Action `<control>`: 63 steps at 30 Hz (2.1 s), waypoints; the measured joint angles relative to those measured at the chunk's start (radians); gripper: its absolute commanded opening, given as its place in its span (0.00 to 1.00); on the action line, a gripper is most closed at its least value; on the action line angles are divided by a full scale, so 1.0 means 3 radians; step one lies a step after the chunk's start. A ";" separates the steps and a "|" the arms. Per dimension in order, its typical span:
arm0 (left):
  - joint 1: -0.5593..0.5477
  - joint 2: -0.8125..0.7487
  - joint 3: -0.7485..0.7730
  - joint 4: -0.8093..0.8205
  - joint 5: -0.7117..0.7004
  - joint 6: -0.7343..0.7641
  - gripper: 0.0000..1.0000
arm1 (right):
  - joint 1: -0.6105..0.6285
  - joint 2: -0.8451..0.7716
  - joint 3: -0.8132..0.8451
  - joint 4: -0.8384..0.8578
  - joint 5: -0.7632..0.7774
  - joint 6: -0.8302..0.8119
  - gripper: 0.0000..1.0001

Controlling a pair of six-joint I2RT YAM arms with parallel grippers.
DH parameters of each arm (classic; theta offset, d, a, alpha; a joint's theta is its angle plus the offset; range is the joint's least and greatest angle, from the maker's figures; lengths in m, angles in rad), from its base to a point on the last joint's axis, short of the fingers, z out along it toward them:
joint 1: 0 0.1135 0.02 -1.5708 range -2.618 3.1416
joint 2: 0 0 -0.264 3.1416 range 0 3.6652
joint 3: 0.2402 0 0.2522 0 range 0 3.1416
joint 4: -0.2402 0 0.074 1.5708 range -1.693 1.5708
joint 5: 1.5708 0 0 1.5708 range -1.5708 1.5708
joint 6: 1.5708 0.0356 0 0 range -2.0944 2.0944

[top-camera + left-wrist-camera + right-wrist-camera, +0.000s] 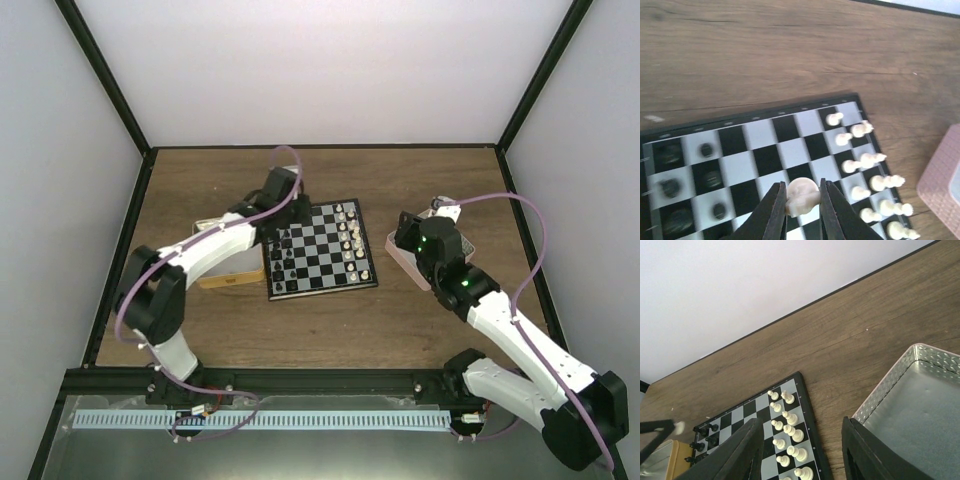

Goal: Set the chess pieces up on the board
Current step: Place the chess piece on the chessboard.

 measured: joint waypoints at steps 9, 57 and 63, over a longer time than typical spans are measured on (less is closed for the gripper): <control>-0.0463 0.0617 0.0519 -0.0045 0.0072 -0.0100 0.15 | 0.0000 -0.0042 -0.0066 -0.0022 0.0018 0.0000 0.44; -0.1445 0.1438 0.1123 -0.0818 -0.0445 -0.0660 0.17 | -0.0004 -0.0814 -0.0273 -0.0201 0.0730 0.0187 0.45; -0.1445 0.1507 0.1162 -0.0843 -0.0469 -0.0655 0.19 | -0.0004 -0.0851 -0.0277 -0.0206 0.0779 0.0205 0.45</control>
